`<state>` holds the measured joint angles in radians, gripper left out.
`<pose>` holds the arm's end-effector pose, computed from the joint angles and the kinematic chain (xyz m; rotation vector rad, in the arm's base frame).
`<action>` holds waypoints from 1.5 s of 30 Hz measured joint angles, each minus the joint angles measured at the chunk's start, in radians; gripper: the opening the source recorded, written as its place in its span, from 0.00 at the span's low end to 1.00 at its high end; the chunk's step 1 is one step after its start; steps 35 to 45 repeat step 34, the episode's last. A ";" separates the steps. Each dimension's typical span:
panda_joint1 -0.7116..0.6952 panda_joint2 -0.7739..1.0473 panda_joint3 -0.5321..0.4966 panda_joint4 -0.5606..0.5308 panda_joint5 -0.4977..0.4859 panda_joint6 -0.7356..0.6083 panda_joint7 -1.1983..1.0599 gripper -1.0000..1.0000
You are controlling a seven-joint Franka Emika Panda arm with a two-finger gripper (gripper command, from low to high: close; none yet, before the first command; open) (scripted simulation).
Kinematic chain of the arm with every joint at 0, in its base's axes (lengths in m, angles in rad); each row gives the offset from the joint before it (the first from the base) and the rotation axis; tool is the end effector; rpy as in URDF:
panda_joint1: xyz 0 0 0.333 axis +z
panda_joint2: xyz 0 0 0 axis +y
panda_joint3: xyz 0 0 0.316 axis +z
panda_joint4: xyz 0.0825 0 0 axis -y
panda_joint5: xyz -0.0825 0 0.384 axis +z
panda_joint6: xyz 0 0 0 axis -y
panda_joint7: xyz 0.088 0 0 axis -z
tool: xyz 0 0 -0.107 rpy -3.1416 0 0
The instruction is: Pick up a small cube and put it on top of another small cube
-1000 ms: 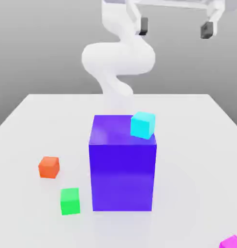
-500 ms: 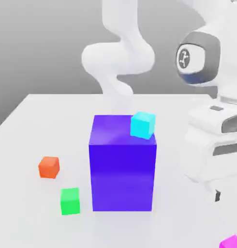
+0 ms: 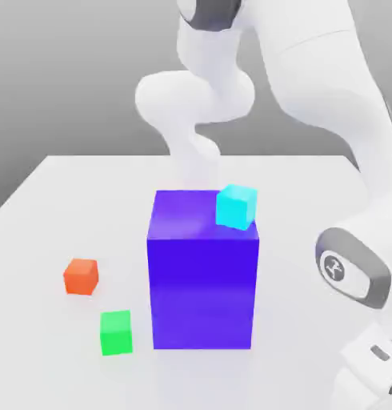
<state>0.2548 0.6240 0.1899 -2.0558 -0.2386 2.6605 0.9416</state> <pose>0.5237 0.2590 0.1322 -3.1002 0.5000 -0.0005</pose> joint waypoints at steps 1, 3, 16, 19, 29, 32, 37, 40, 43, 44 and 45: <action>0.003 0.011 -0.004 0.003 -0.003 0.008 0.002 0.00; -0.005 -0.026 0.008 -0.007 0.009 -0.020 -0.007 0.00; -0.233 -0.441 -0.168 -0.383 0.202 -0.044 0.201 0.00; -0.301 -0.533 -0.240 -0.492 0.221 -0.027 0.295 0.00; -0.467 -0.570 -0.326 -0.698 0.260 0.148 0.479 0.00; -0.475 -0.506 -0.310 -0.696 0.291 0.209 0.458 1.00; -0.475 -0.506 -0.310 -0.696 0.291 0.209 0.458 1.00; -0.475 -0.506 -0.310 -0.696 0.291 0.209 0.458 1.00; -0.475 -0.506 -0.310 -0.696 0.291 0.209 0.458 1.00; -0.475 -0.506 -0.310 -0.696 0.291 0.209 0.458 1.00; -0.475 -0.506 -0.310 -0.696 0.291 0.209 0.458 1.00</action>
